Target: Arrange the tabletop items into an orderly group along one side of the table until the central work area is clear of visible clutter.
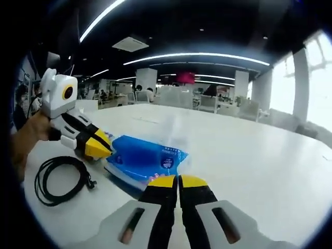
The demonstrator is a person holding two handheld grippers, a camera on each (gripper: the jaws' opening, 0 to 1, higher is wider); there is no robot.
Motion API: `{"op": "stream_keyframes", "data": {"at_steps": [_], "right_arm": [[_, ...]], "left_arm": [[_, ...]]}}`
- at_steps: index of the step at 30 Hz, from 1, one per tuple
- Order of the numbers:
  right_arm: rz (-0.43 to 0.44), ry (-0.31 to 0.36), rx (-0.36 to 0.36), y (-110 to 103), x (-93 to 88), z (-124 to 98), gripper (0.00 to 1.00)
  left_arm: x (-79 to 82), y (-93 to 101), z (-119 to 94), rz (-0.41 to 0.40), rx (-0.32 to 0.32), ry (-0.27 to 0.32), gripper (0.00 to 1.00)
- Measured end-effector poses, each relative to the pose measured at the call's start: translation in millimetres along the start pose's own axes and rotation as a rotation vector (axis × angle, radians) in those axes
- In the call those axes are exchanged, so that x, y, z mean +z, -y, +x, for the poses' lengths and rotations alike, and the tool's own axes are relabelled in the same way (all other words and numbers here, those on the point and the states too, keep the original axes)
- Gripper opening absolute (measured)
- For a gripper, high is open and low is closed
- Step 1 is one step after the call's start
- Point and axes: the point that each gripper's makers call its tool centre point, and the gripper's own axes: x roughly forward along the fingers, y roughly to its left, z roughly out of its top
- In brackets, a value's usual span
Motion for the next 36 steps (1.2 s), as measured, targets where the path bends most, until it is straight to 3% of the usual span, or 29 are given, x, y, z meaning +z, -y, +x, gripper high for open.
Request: {"op": "stream_keyframes", "data": {"at_steps": [7,16,20,25,29,33,36], "right_arm": [[0.005,-0.009,0.002,-2.1,-6.9,1.5,0.00],[0.015,-0.010,0.012,-3.3,-9.4,-1.7,0.02],[0.019,-0.002,-0.017,1.5,-9.2,-3.0,0.21],[0.002,0.025,-0.032,0.3,-2.6,-8.5,0.36],[-0.019,0.024,-0.011,-8.3,1.8,-12.9,0.46],[-0.044,0.014,0.017,-19.7,2.5,-15.0,0.61],[-0.060,0.009,0.020,-25.4,3.4,-17.0,0.68]], "left_arm": [[-8.9,3.3,2.2,-0.005,-0.001,-0.014,0.02],[-7.8,2.9,2.4,-0.004,-0.003,-0.004,0.05],[-9.1,2.4,-2.1,-0.020,-0.001,0.012,0.09],[-3.8,8.7,-12.6,-0.042,-0.018,0.062,0.21],[1.9,11.9,-19.5,-0.037,-0.017,0.080,0.34],[10.3,18.0,-31.7,-0.024,-0.041,0.117,0.37],[12.8,22.5,-35.6,-0.011,-0.052,0.121,0.48]]}}
